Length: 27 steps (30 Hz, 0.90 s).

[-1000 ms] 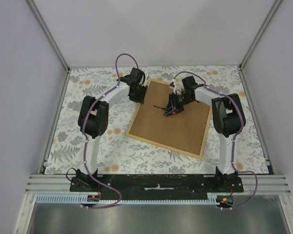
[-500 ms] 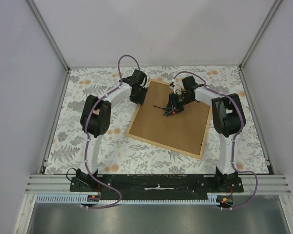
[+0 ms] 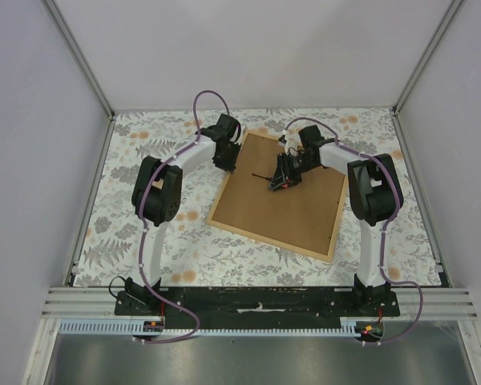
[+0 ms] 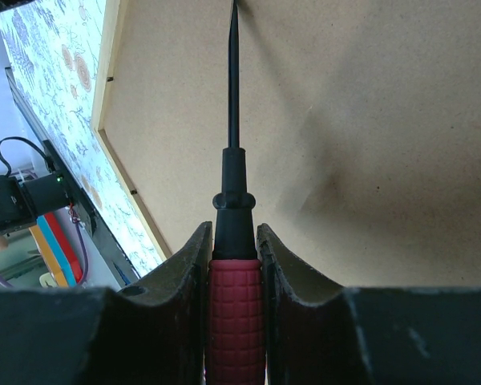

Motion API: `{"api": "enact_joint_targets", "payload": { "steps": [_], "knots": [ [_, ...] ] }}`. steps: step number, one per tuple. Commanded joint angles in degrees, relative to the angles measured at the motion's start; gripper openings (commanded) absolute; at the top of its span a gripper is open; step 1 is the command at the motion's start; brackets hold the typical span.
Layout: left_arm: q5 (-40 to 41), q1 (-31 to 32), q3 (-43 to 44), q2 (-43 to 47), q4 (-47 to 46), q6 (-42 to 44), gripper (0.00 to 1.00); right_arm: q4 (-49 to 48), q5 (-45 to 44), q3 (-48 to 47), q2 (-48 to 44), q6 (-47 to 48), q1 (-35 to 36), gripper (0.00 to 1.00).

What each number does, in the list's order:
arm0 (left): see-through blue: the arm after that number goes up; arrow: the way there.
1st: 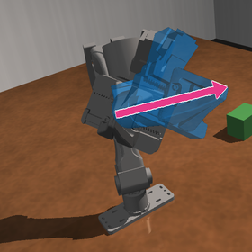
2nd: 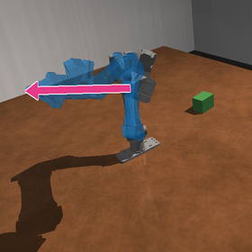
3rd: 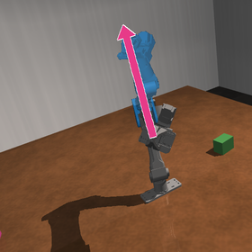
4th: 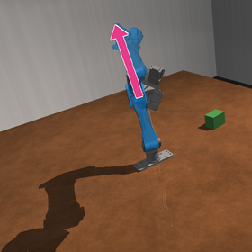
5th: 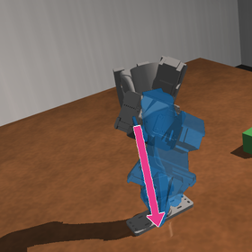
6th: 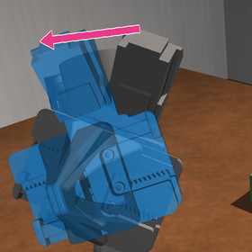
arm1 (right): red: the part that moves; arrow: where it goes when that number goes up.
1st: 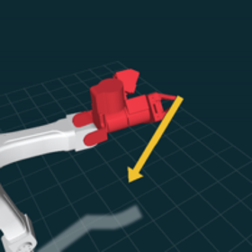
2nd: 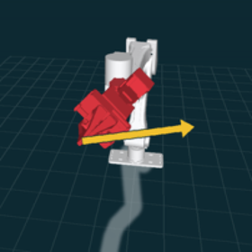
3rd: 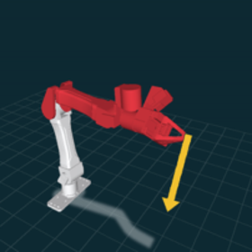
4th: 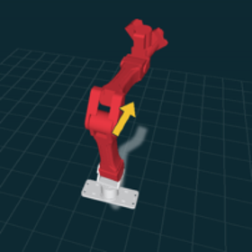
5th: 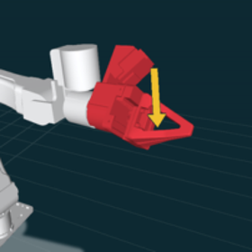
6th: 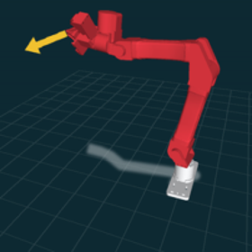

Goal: Take the photo out of the frame
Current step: Adjust the photo frame item on the photo frame.

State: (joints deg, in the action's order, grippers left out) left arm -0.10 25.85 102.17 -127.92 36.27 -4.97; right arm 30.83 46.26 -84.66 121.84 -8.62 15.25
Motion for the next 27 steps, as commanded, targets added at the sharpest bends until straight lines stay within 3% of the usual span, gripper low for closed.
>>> {"api": "enact_joint_targets", "payload": {
  "steps": [1, 5, 15, 27],
  "knots": [
    [-3.8, -1.7, 0.6, 0.0, -1.0, 1.5, 0.11, -0.7, 0.7, 0.5, -0.1, 1.2, 0.0, 0.00],
    [-12.7, -4.5, -2.3, 2.0, -3.5, 0.8, 0.02, -0.5, 1.5, 0.3, 0.3, 0.9, -0.1, 0.00],
    [-27.4, -8.4, -8.4, 0.6, -8.2, -1.7, 0.02, -0.2, 4.5, 0.2, 0.6, -0.2, -0.3, 0.00],
    [-38.7, -11.9, -13.0, 5.0, -15.8, -6.1, 0.02, -0.1, 10.5, -0.5, -0.1, -1.9, -1.9, 0.00]
  ]
}}
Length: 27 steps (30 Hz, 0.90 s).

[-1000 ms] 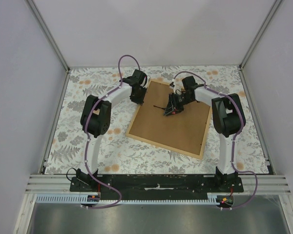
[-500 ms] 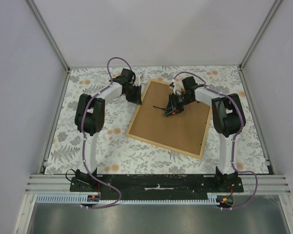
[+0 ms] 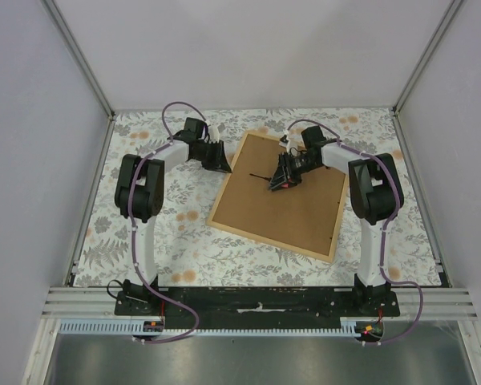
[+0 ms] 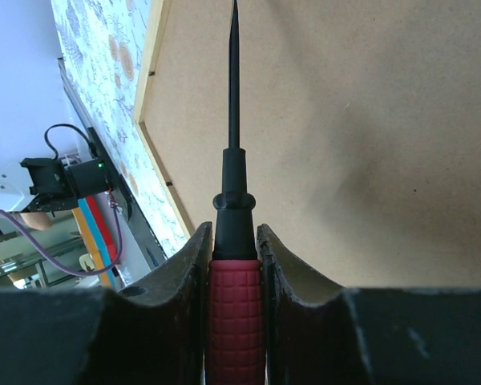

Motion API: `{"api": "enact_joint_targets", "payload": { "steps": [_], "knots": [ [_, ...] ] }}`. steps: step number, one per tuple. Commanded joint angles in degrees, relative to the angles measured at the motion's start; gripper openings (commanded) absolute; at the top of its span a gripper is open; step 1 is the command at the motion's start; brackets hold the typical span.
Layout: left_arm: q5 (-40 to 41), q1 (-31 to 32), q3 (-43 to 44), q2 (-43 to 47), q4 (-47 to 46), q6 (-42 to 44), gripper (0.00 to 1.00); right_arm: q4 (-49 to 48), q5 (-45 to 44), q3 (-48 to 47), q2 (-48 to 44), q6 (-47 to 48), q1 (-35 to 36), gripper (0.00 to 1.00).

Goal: Take the photo out of the frame
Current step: Adjust the photo frame item on the photo frame, then release the photo frame item from the photo frame.

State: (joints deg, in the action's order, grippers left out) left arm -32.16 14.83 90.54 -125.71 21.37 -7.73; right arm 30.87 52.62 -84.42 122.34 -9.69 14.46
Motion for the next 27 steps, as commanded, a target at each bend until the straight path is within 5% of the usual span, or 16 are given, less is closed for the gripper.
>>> {"api": "enact_joint_targets", "payload": {
  "steps": [1, 4, 11, 27],
  "knots": [
    [-7.2, -1.3, -0.5, 2.8, -0.9, -3.7, 0.02, -0.1, 4.4, -0.7, -1.1, -0.9, -1.4, 0.00],
    [-6.0, -1.6, 2.2, 2.5, 0.2, -4.1, 0.02, 0.0, 5.5, -0.9, -2.5, -1.0, -2.4, 0.00],
    [9.4, 0.9, 13.9, -2.2, 8.3, -1.9, 0.40, 1.7, 1.3, -1.5, -8.2, 0.7, -3.7, 0.00],
    [21.4, 6.1, 21.0, -10.8, 13.1, 2.2, 0.45, 4.4, -2.8, -2.9, -11.7, 2.2, -3.6, 0.00]
  ]
}}
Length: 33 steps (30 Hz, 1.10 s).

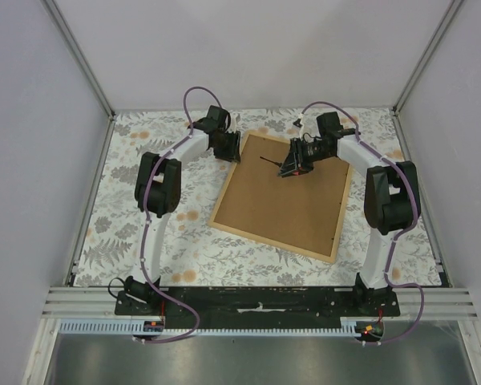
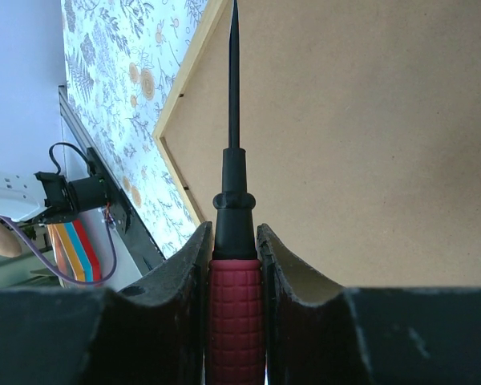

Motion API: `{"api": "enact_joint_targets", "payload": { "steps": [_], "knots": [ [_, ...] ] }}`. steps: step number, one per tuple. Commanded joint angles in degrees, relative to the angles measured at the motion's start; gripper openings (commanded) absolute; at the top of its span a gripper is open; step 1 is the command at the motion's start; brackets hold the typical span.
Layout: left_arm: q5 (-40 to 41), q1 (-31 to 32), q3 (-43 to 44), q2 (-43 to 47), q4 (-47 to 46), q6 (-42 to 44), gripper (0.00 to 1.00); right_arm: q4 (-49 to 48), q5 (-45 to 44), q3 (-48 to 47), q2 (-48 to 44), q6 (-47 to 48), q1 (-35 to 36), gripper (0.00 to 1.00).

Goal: Take the photo out of the frame
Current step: Release the photo frame item from the photo frame.

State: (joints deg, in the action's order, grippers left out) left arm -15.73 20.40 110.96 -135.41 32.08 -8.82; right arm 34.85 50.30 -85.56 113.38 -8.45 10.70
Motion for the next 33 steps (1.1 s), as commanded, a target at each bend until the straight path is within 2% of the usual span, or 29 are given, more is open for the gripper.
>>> {"api": "enact_joint_targets", "payload": {
  "steps": [1, 3, 6, 9, 15, 19, 20, 23, 26, 30, 33],
  "knots": [
    [5.7, 0.6, 0.3, -1.0, 2.4, 3.5, 0.43, 0.4, -0.6, -2.0, -2.6, 0.9, 0.2, 0.00],
    [5.9, 0.8, -0.7, -0.6, 2.1, 3.7, 0.39, 0.3, -1.0, -2.7, -2.1, 0.7, 0.3, 0.00],
    [6.2, 0.8, -4.1, 0.7, 2.1, 3.1, 0.18, -0.2, -2.4, -4.4, -0.4, -0.3, 0.5, 0.00],
    [5.4, 0.8, -11.3, 3.5, 1.5, 0.7, 0.02, -1.0, -4.8, -7.1, 3.0, -2.2, 0.6, 0.00],
    [1.6, 0.7, -27.6, 13.9, -5.2, -5.7, 0.02, 0.2, -0.6, -13.3, 11.5, -5.4, 2.1, 0.00],
    [1.3, 0.8, -33.8, 20.2, -8.3, -8.0, 0.02, 3.2, 1.8, -16.4, 14.8, -3.0, 5.3, 0.00],
    [1.2, 0.7, -34.6, 21.4, -8.9, -8.3, 0.05, 3.3, 1.6, -16.7, 15.0, -2.5, 6.0, 0.00],
    [0.7, 0.6, -34.6, 24.0, -9.3, -8.7, 0.19, 3.6, 0.6, -17.6, 15.8, -0.9, 7.8, 0.00],
    [-0.4, 0.3, -32.3, 24.5, -9.1, -8.5, 0.29, 5.3, 2.9, -19.5, 18.3, -0.5, 8.5, 0.00],
    [-1.9, -0.4, -29.2, 23.8, -9.9, -7.6, 0.35, 5.8, 5.6, -20.2, 20.3, -1.2, 9.3, 0.00],
    [-2.8, -1.1, -27.7, 23.0, -10.8, -7.4, 0.36, 5.9, 6.2, -19.8, 20.9, -1.4, 9.7, 0.00]
  ]
}}
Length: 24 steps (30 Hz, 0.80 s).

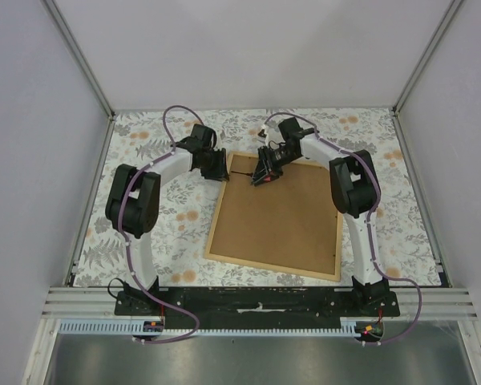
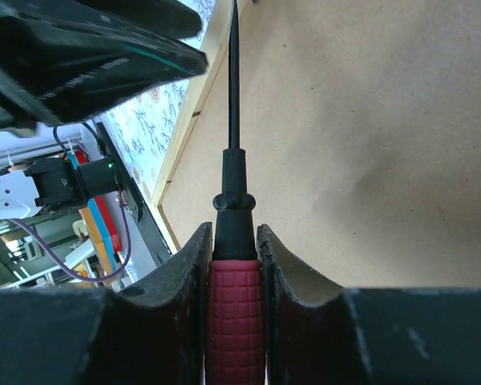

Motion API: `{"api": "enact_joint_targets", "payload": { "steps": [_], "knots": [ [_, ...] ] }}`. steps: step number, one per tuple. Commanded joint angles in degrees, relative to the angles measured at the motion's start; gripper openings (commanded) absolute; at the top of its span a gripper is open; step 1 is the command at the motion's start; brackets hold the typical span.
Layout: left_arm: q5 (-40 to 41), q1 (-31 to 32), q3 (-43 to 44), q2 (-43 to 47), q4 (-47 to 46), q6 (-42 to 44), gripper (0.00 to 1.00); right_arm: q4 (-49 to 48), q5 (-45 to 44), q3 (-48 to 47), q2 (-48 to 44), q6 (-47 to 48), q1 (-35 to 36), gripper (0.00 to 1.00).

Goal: Take the photo out of the frame
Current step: Release the photo frame item from the photo frame.

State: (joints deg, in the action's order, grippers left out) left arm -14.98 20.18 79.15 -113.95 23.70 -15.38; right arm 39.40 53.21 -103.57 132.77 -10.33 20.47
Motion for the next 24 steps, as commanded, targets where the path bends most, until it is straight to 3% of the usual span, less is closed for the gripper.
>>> {"api": "enact_joint_targets", "payload": {
  "steps": [1, 16, 24],
  "knots": [
    [-3.6, -1.1, 4.4, 1.3, -2.6, -0.9, 0.37, 1.5, 3.3, -1.6, 1.5, 0.7, -0.1, 0.00],
    [-4.4, -1.7, 8.6, -5.2, -2.3, 0.4, 0.35, 3.5, 1.6, -2.6, 4.6, 2.7, -0.1, 0.00],
    [-3.6, -1.8, 8.8, -5.8, -2.9, 0.7, 0.24, 4.9, 2.7, -4.9, 6.6, 2.7, 0.0, 0.00]
  ]
}}
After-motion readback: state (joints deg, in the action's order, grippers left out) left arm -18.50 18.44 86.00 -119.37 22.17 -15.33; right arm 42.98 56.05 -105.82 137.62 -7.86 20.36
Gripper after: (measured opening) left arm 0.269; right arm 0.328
